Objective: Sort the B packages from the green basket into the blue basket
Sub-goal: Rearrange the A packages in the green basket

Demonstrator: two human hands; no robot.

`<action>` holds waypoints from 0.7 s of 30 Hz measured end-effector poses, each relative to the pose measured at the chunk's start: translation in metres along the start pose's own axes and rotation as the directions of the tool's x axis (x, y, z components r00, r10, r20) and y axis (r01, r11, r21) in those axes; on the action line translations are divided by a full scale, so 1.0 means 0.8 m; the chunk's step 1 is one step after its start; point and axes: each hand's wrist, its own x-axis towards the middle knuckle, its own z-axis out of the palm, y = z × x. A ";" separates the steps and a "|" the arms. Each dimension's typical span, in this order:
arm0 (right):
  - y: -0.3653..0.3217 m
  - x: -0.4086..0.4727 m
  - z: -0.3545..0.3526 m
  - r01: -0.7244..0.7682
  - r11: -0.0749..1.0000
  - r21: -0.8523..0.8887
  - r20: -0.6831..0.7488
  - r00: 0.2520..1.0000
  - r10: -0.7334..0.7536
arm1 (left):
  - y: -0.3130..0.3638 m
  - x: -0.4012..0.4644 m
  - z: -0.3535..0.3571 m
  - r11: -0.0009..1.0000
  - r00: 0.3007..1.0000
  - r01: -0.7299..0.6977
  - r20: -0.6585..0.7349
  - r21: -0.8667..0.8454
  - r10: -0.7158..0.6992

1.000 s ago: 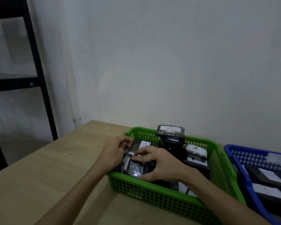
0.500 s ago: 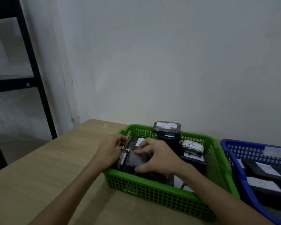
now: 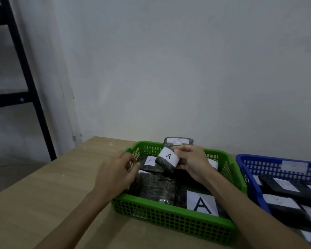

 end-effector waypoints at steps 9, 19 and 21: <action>0.002 0.002 -0.005 0.294 0.896 -0.333 -0.164 0.917 -0.362 | 0.031 0.037 -0.024 0.892 0.757 -0.004 0.584 0.451 -0.292; -0.002 0.000 -0.005 0.248 0.950 -0.191 -0.166 0.946 -0.280 | 0.036 0.078 -0.071 0.755 0.717 0.542 0.671 -0.370 -0.186; -0.001 0.001 -0.006 0.239 0.952 -0.192 -0.158 0.950 -0.270 | 0.030 0.078 -0.069 0.624 0.717 0.596 0.684 -0.505 -0.131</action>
